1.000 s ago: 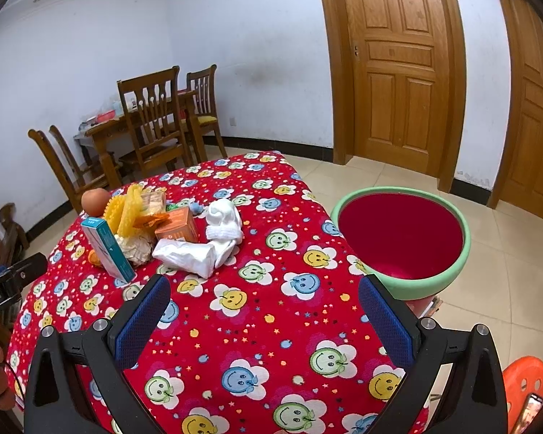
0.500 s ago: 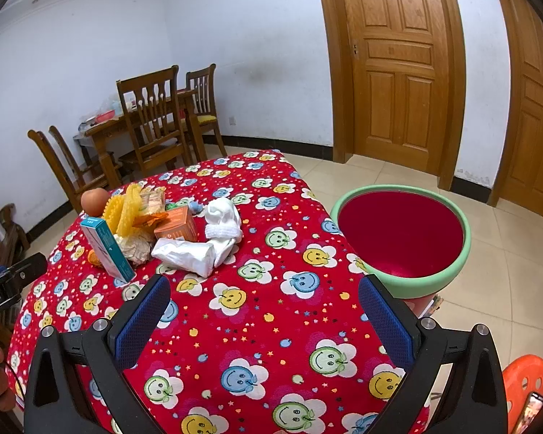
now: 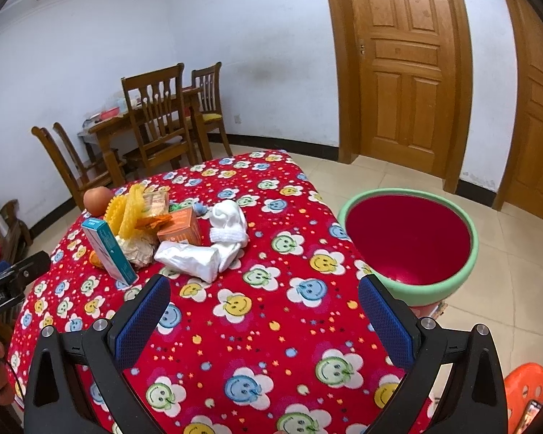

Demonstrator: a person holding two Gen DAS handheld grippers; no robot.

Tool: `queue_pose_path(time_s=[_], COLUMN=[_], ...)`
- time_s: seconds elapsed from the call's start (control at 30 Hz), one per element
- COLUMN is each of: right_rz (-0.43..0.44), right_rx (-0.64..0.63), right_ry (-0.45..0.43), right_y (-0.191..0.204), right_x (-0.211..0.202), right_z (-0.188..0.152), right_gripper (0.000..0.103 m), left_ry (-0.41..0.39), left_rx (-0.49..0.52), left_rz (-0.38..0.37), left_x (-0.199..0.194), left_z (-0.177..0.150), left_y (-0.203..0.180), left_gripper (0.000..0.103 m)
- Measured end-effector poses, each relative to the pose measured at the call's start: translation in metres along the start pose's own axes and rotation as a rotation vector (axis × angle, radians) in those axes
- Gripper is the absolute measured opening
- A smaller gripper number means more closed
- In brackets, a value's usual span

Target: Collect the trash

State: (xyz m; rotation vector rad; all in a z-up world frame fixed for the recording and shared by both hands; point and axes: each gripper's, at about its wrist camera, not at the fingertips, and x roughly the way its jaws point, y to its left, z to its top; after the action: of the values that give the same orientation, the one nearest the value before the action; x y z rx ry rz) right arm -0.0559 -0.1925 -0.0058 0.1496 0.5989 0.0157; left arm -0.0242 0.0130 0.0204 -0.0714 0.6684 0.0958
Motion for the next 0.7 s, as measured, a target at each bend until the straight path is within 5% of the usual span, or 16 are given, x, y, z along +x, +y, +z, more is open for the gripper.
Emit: queue_pose_path(time_s=[0.5, 0.7], right_rz=[0.029, 0.003], right_rx=[0.003, 0.021], right_ry=[0.143, 0.190], right_y=[0.013, 0.015], right_x=[0.066, 0.082], right_z=[0.019, 0.021], right_gripper=[0.103, 0.103], left_ry=[0.101, 0.121], left_rx=[0.029, 0.072], left_rz=[-0.079, -0.159], left_x=[0.068, 0.089], left_z=[0.017, 0.023], left_y=[-0.005, -0.013], left_gripper=[0.102, 0.086])
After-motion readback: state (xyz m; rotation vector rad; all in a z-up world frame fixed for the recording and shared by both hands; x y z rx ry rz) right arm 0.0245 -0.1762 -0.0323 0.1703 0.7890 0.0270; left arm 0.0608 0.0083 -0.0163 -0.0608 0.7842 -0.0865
